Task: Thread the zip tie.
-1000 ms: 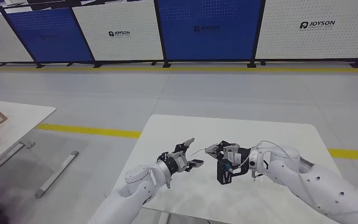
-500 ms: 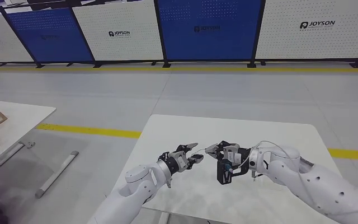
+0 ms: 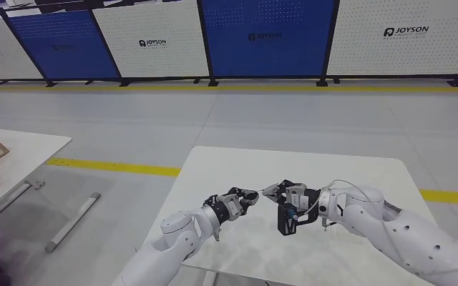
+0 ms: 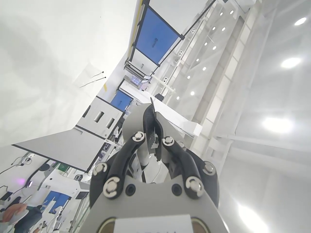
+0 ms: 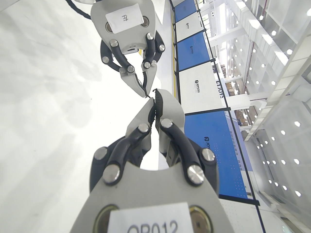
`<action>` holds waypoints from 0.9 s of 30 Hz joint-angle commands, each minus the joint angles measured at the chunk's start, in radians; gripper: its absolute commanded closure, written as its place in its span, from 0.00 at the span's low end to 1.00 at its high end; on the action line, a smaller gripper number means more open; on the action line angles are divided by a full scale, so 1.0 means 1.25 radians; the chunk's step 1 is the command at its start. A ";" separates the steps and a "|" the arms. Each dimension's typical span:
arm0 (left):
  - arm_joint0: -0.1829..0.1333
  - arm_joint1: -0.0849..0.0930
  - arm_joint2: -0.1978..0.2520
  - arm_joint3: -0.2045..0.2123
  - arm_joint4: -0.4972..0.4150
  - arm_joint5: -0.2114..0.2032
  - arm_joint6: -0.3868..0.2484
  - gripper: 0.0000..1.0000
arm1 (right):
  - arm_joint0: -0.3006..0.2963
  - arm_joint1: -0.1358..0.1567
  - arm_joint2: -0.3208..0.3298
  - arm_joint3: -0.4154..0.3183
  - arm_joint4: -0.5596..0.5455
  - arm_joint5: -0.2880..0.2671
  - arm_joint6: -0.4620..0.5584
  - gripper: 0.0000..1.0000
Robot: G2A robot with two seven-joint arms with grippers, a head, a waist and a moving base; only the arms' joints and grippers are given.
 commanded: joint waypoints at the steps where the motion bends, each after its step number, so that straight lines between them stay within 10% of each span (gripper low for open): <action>1: 0.001 0.000 -0.001 -0.002 0.002 0.000 -0.001 1.00 | -0.005 0.000 0.002 -0.002 0.001 0.003 0.002 1.00; 4: 0.003 0.001 -0.003 -0.003 0.005 0.000 -0.003 1.00 | -0.022 0.000 0.021 -0.008 0.000 -0.008 0.000 0.93; 14: 0.008 -0.003 0.001 0.003 0.081 -0.037 0.046 1.00 | -0.057 0.020 0.069 -0.008 0.011 -0.008 -0.060 0.00; 27: 0.050 -0.007 0.058 0.006 0.395 -0.189 0.091 1.00 | -0.171 0.072 0.201 -0.035 0.213 -0.008 0.054 0.00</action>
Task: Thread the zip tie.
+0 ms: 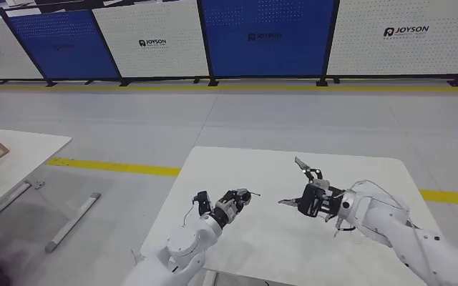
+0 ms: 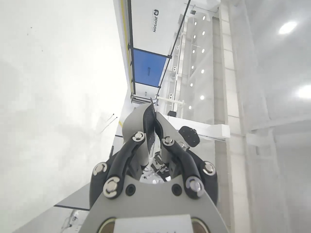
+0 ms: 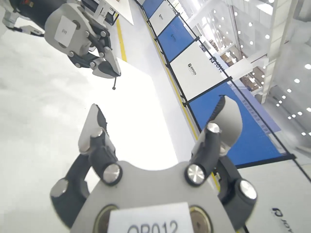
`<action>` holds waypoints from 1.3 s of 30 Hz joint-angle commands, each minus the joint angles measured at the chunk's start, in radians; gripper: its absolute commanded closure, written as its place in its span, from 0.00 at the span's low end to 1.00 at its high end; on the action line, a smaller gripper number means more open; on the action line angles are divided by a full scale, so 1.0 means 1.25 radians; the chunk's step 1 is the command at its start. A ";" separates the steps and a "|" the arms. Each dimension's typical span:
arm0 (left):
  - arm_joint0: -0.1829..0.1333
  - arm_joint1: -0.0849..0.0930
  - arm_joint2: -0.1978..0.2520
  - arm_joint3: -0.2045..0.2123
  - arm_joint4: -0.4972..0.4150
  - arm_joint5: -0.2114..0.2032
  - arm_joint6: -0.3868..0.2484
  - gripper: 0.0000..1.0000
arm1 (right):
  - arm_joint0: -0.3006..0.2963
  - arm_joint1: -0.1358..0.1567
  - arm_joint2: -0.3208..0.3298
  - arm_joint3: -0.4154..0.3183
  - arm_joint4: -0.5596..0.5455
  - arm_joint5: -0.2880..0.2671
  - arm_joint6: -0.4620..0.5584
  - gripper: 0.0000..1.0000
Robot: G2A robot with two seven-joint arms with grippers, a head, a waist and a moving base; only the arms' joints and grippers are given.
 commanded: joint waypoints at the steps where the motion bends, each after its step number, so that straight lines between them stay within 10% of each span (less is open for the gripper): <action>1: 0.000 0.000 0.000 0.000 0.000 0.001 -0.001 1.00 | 0.001 0.000 -0.001 0.000 -0.002 0.001 -0.001 0.00; 13: -0.003 -0.001 -0.003 0.011 0.024 -0.005 -0.003 1.00 | -0.005 -0.001 0.002 0.005 0.011 0.002 0.001 0.00; 20: 0.023 0.000 -0.017 0.016 0.141 -0.068 0.004 1.00 | 0.015 0.007 -0.048 0.008 0.292 0.001 0.110 0.00; 30: 0.071 0.004 -0.037 -0.026 0.183 -0.071 -0.057 1.00 | 0.142 0.014 -0.202 -0.038 0.778 0.001 0.364 0.00; 39: 0.073 0.003 -0.037 -0.028 0.185 -0.072 -0.057 1.00 | 0.144 0.013 -0.202 -0.038 0.789 0.001 0.374 0.00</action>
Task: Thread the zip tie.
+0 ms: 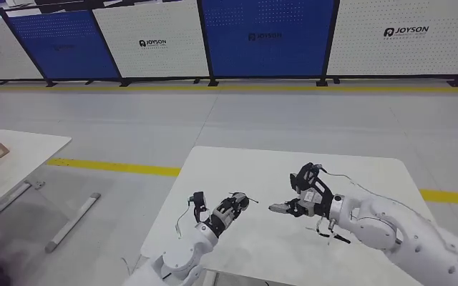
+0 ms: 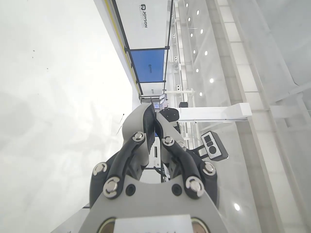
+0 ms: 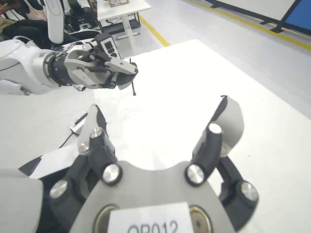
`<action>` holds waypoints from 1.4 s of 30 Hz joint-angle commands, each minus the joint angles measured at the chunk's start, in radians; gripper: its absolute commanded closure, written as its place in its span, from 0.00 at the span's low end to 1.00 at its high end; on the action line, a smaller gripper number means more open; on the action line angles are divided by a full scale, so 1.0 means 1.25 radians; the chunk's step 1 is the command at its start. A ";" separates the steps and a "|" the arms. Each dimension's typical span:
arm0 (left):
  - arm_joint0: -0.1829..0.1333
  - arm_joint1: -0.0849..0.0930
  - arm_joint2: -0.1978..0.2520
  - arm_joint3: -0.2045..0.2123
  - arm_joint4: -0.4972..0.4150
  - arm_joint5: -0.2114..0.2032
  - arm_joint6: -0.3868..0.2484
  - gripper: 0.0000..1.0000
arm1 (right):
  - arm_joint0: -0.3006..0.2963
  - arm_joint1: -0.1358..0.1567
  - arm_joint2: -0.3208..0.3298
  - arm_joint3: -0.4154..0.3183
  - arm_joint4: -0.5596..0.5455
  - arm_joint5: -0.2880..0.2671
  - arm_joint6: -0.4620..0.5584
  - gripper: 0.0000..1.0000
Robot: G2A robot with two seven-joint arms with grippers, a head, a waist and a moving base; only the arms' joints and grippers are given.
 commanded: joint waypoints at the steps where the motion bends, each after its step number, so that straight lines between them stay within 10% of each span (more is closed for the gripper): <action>1: 0.000 0.000 0.000 0.000 0.000 0.000 0.000 1.00 | 0.000 0.000 0.000 0.000 0.001 0.000 0.000 0.00; 8: 0.000 0.000 0.000 0.000 0.000 0.000 0.000 1.00 | -0.013 -0.001 0.005 -0.005 0.014 0.000 -0.007 0.00; 13: 0.000 0.000 0.000 0.000 0.000 0.000 0.000 1.00 | -0.043 0.005 0.038 -0.037 0.184 0.000 0.019 0.00; 21: 0.000 0.000 0.000 0.000 0.000 0.000 0.000 1.00 | -0.111 -0.001 0.165 0.059 0.527 0.000 0.277 0.00; 29: 0.000 0.000 0.000 0.000 0.000 0.000 0.000 1.00 | -0.202 -0.087 0.304 0.207 0.758 0.000 0.570 0.00; 42: 0.000 0.000 0.000 0.000 0.000 0.000 0.000 1.00 | -0.203 -0.092 0.309 0.214 0.763 0.000 0.583 0.00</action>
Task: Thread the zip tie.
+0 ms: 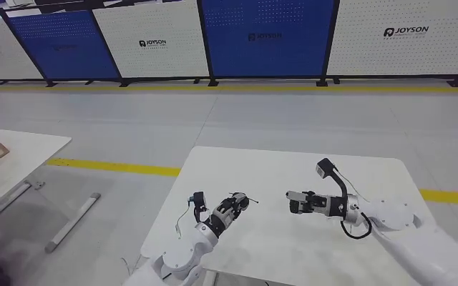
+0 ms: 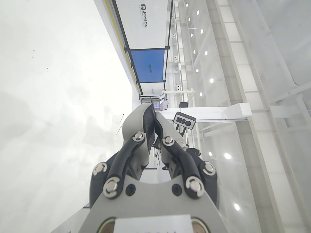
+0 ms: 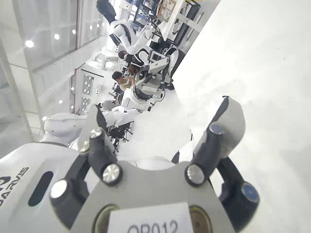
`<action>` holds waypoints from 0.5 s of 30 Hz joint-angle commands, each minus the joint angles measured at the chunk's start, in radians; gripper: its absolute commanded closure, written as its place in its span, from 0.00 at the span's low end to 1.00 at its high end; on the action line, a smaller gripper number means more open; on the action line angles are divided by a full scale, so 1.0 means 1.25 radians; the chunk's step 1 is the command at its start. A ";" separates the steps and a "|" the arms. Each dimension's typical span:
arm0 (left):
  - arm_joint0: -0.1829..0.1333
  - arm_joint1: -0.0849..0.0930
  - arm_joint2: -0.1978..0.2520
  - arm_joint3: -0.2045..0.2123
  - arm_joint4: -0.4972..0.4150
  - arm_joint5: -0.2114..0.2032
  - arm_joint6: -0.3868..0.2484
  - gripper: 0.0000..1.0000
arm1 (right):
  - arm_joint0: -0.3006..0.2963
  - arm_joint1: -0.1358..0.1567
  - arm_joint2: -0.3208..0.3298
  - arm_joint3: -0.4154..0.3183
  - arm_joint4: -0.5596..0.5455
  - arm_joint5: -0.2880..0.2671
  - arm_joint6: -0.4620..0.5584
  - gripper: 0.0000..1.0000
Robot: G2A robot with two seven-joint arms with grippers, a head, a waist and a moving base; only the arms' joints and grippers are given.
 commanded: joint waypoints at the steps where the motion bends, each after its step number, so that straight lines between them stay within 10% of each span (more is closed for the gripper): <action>1: 0.000 0.000 0.000 0.000 0.000 0.000 0.000 1.00 | 0.000 0.000 0.000 0.000 0.000 0.000 0.000 0.00; 8: 0.000 0.000 0.000 0.000 0.000 0.000 0.000 1.00 | -0.018 -0.006 0.002 0.023 0.022 0.019 0.019 0.00; 15: 0.000 0.000 0.000 0.000 0.000 0.000 0.000 1.00 | 0.001 -0.061 -0.031 0.131 0.088 0.004 0.103 0.00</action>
